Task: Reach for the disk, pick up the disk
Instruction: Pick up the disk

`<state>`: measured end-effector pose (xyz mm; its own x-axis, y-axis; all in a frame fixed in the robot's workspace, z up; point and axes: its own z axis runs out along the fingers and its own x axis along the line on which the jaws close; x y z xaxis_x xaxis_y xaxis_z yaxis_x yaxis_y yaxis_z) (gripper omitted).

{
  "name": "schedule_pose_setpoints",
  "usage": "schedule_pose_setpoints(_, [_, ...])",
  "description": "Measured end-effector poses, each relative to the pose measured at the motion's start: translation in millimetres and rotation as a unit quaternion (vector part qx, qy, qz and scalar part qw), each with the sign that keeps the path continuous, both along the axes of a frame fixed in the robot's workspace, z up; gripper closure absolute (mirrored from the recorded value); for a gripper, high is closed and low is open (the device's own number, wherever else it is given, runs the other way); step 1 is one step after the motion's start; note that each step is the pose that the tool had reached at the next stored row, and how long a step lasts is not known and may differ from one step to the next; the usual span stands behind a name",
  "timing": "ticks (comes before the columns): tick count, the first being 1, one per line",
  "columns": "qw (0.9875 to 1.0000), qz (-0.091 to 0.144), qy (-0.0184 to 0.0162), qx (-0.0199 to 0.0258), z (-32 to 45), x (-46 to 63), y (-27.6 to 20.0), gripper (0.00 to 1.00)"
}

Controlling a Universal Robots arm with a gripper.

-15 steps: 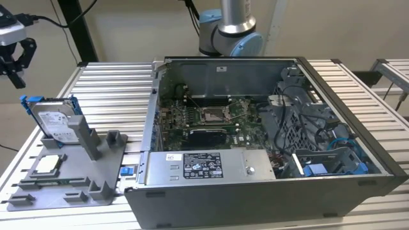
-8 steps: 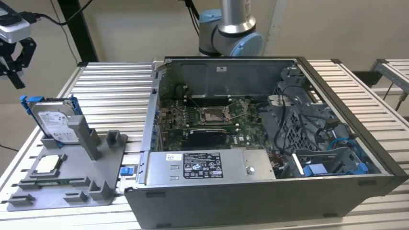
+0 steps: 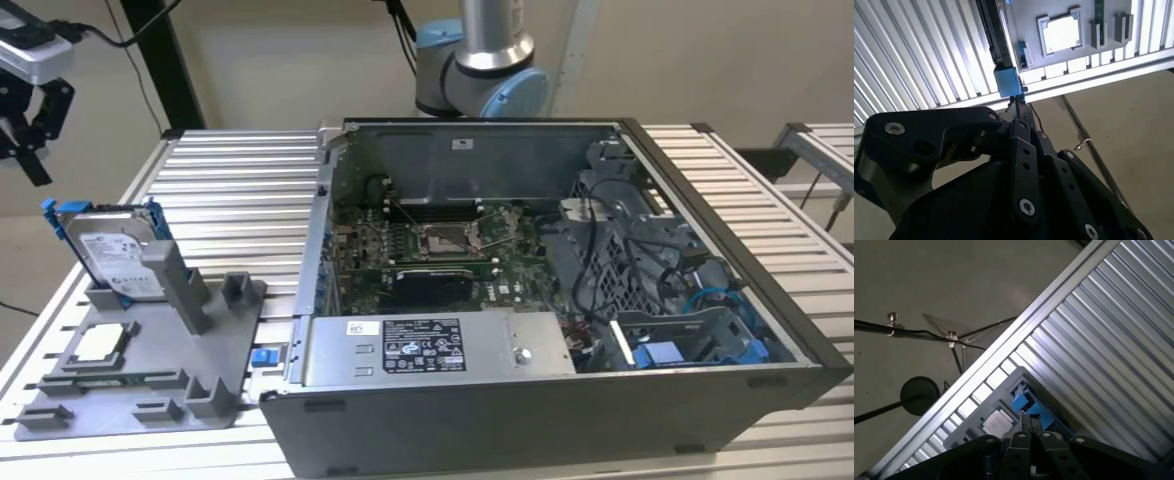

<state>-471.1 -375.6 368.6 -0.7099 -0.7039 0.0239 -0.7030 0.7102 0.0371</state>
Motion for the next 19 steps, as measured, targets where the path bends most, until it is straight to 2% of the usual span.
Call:
schedule_pose_setpoints(4, [0.9995,0.032,0.0000,0.0000,0.0,-0.1,0.0,1.00])
schedule_pose_setpoints(9, [0.9975,0.071,0.0000,-0.0001,0.0,-0.1,0.0,1.00])
schedule_pose_setpoints(14, [0.9942,0.108,0.0000,-0.0001,0.0,-0.1,0.0,1.00])
schedule_pose_setpoints(19, [0.9896,0.144,0.0000,-0.0001,0.0,-0.1,0.0,1.00])
